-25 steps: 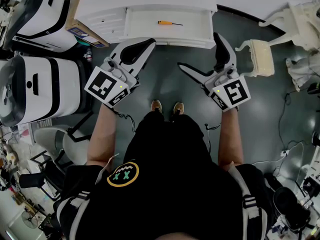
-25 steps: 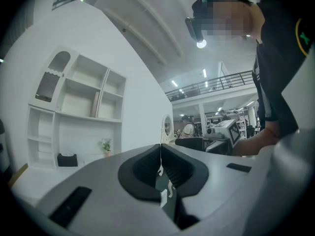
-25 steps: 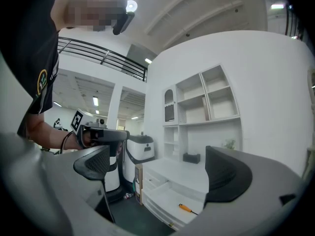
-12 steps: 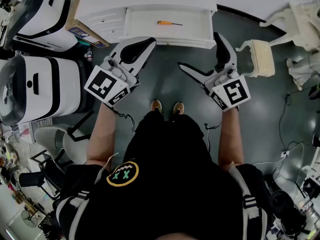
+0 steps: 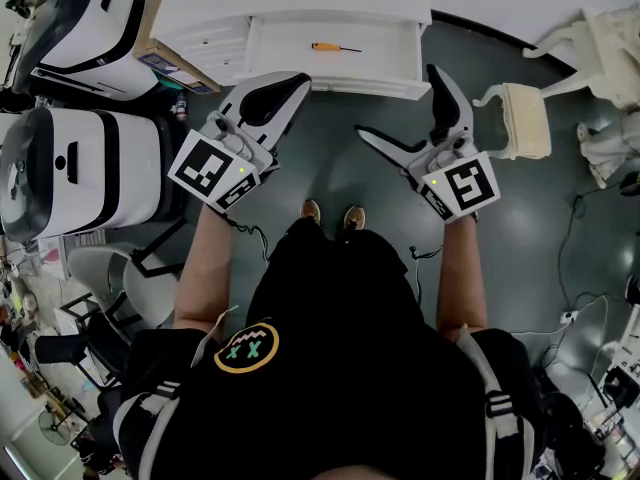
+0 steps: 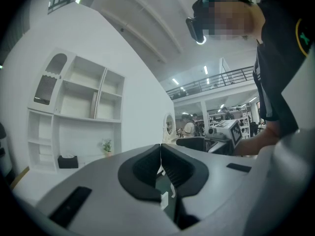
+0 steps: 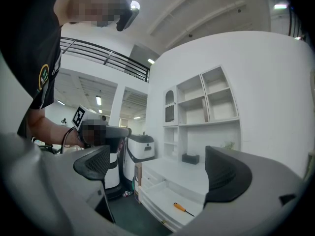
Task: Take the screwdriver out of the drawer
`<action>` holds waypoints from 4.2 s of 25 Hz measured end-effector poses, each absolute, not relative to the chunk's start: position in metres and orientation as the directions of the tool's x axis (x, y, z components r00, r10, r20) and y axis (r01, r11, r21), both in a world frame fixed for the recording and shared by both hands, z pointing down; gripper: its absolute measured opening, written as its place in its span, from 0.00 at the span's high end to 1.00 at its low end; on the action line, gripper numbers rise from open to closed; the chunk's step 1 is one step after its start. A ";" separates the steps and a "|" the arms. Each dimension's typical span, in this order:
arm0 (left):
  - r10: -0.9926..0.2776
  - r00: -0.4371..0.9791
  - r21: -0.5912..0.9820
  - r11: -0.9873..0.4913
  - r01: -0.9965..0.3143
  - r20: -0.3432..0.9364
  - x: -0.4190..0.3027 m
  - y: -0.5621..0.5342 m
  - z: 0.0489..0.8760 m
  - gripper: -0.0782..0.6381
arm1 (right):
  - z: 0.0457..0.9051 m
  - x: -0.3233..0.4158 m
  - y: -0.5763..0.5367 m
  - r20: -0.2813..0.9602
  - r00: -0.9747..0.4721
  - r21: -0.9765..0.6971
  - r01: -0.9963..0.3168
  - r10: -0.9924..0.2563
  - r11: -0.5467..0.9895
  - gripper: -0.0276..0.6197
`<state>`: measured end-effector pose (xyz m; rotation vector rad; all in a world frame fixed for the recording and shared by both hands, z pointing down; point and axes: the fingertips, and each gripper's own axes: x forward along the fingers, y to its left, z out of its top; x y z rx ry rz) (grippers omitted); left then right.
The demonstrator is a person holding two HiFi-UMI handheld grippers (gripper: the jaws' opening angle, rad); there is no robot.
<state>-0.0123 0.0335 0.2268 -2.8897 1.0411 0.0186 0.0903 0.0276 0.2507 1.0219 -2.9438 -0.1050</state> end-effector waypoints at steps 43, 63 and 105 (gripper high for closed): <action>-0.658 0.752 -0.008 -0.753 -0.659 -0.024 -0.062 -0.144 0.270 0.86 | 0.271 0.064 -0.157 0.009 -0.780 0.098 -0.623 -0.626 0.776 0.06; -0.630 0.776 -0.026 -0.776 -0.630 0.012 -0.068 -0.195 0.301 0.86 | 0.406 0.009 -0.241 0.337 -0.812 0.137 -0.459 -0.477 0.878 0.06; -0.634 0.771 0.084 -0.766 -0.637 0.064 -0.082 -0.213 0.332 0.86 | 0.675 -0.004 -0.309 0.793 -0.590 0.021 -0.221 -0.151 0.975 0.06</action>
